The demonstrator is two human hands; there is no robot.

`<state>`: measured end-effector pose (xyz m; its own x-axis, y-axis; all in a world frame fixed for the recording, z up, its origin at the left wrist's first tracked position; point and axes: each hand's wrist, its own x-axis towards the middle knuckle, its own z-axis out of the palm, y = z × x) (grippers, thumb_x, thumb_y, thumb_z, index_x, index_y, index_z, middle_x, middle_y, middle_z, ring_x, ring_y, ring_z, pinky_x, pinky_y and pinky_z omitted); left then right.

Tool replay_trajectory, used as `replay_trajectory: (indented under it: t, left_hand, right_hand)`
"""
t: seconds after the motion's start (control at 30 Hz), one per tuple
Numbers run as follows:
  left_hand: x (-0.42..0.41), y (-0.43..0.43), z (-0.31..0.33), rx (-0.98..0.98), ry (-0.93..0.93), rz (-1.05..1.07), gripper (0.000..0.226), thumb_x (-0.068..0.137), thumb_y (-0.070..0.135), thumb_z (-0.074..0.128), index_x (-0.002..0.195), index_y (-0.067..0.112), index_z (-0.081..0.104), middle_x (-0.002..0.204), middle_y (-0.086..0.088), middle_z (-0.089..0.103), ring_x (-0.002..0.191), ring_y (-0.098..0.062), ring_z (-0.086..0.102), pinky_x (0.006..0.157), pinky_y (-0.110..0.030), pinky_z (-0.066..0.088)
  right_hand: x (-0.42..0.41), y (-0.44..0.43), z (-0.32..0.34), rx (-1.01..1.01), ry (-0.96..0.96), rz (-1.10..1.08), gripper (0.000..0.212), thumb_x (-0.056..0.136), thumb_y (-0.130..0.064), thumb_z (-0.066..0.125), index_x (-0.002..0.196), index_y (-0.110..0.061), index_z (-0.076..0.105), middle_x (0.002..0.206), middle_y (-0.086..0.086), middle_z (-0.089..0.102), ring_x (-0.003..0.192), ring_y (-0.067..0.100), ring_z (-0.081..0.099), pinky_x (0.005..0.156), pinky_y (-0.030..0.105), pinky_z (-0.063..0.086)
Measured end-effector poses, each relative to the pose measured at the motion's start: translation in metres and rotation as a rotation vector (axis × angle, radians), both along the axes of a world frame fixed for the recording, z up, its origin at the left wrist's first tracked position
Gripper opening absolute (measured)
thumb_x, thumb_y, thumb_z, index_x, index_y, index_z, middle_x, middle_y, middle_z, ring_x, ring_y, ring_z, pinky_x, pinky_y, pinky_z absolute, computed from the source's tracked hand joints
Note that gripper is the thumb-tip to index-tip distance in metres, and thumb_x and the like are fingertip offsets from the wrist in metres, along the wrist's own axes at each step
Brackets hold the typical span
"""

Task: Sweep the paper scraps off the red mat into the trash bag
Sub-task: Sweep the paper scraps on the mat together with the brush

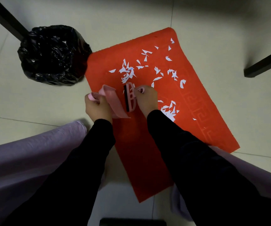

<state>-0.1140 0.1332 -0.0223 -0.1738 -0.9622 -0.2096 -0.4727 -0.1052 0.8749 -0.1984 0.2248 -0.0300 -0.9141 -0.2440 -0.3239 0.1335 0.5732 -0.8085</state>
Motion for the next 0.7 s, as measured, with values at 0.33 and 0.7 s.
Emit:
replay_trajectory:
  t: [0.33,0.7]
  left_hand:
    - [0.002,-0.012,-0.009,-0.003,0.001,-0.006,0.018,0.097,0.018,0.039,0.083,0.010,0.048,0.061,0.010,0.044,0.054,-0.003,0.043,0.052,-0.006,0.034]
    - [-0.003,-0.006,-0.011,-0.002,-0.006,-0.041,0.018,0.096,0.019,0.038,0.084,0.012,0.049,0.061,0.009,0.045,0.055,-0.004,0.043,0.051,-0.011,0.036]
  right_hand:
    - [-0.009,-0.013,-0.020,-0.062,-0.170,-0.097,0.018,0.092,-0.014,0.055,0.085,-0.001,0.067,0.082,0.011,0.069,0.067,0.021,0.061,0.054,0.021,0.048]
    - [-0.006,-0.007,-0.020,-0.015,-0.013,-0.221,0.030,0.091,-0.007,0.046,0.064,-0.001,0.057,0.060,0.008,0.055,0.048,0.013,0.042,0.045,0.019,0.034]
